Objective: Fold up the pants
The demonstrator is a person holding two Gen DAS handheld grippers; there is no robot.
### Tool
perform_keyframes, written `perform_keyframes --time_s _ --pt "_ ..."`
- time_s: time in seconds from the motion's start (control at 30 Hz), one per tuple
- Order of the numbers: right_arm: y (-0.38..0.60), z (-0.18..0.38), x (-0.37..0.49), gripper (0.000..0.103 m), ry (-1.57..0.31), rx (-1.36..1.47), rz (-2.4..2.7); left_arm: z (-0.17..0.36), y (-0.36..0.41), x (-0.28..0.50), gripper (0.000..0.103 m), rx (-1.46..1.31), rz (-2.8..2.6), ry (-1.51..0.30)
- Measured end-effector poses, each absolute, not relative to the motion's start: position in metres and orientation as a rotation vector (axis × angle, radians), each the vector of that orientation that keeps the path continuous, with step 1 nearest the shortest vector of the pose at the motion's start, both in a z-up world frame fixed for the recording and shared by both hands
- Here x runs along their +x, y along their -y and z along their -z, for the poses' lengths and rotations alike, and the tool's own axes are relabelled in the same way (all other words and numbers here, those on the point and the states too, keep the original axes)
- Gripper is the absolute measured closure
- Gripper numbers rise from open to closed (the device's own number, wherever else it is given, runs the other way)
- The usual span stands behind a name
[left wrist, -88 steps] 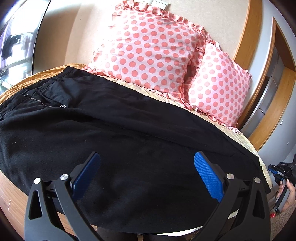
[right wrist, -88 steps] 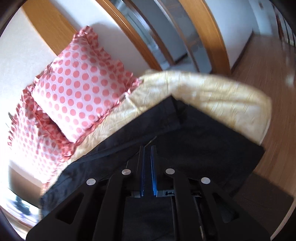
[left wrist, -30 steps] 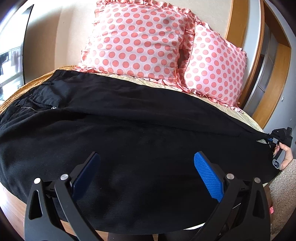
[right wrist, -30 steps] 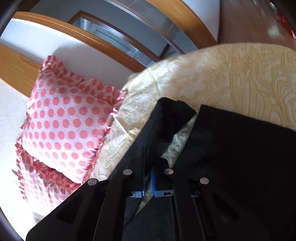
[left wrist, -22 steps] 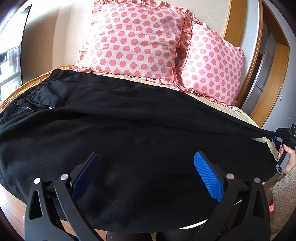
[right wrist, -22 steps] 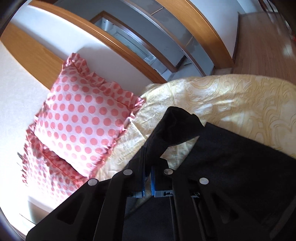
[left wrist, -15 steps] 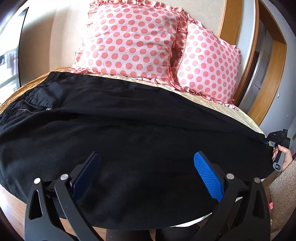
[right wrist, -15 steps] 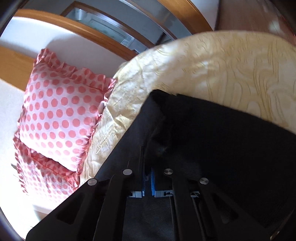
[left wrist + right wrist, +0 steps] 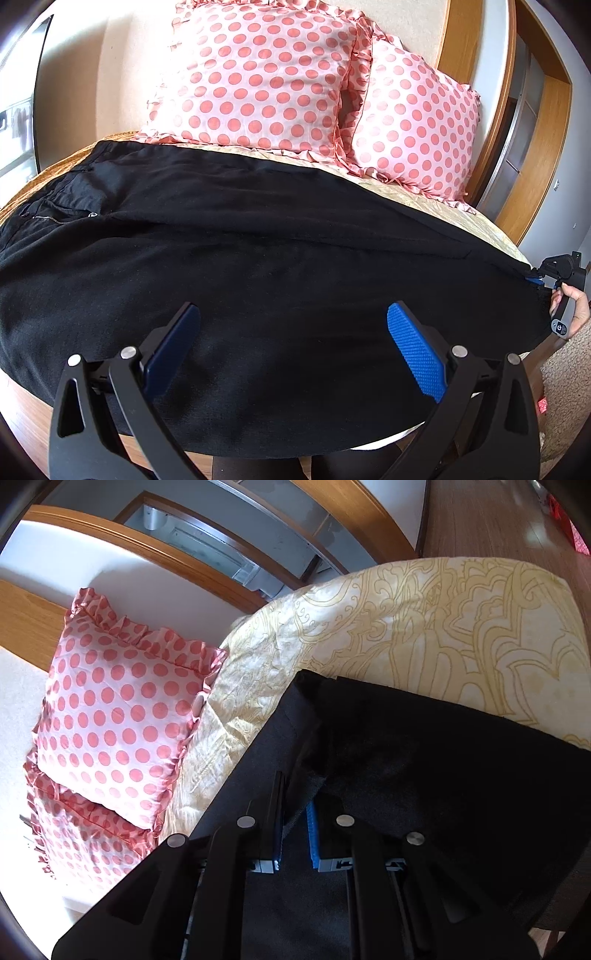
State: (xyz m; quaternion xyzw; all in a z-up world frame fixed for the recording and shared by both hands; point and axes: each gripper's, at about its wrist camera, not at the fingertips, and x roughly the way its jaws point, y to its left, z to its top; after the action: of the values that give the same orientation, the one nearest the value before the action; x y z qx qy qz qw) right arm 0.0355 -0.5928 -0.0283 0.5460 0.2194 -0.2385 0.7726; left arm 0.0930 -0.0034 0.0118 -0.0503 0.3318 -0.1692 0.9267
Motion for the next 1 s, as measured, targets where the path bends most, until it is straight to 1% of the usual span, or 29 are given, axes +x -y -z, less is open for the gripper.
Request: perform_keyframes --time_s 0.1,0.17,0.3,0.4,0.5,0.6,0.8,0.9,1.0 --pt "0.594 0.027 0.039 0.092 -0.492 1.149 0.548 -0.011 0.003 0.094 0.002 -0.112 0.347 -0.687" --pt "0.590 0.019 0.041 0.095 -0.486 1.098 0.552 -0.011 0.002 0.094 0.002 -0.111 0.348 -0.689" --pt "0.582 -0.017 0.047 0.096 -0.410 0.970 0.500 -0.012 0.003 0.093 0.002 -0.101 0.346 -0.683" --pt "0.579 -0.040 0.046 0.096 -0.326 0.930 0.368 -0.012 0.003 0.092 0.002 -0.106 0.346 -0.682" --pt "0.578 -0.047 0.027 0.096 -0.275 0.910 0.308 -0.011 0.002 0.091 0.002 -0.110 0.345 -0.682" --pt "0.579 -0.033 -0.007 0.096 -0.270 0.955 0.317 -0.011 0.000 0.091 0.002 -0.110 0.340 -0.679" --pt "0.561 0.012 -0.066 0.096 -0.331 1.047 0.386 -0.013 0.004 0.093 0.002 -0.113 0.357 -0.677" --pt "0.546 0.034 -0.077 0.096 -0.403 1.064 0.437 -0.015 0.009 0.088 0.002 -0.101 0.379 -0.666" --pt "0.538 0.041 -0.077 0.096 -0.470 1.034 0.467 -0.017 0.013 0.087 0.002 -0.078 0.385 -0.658"
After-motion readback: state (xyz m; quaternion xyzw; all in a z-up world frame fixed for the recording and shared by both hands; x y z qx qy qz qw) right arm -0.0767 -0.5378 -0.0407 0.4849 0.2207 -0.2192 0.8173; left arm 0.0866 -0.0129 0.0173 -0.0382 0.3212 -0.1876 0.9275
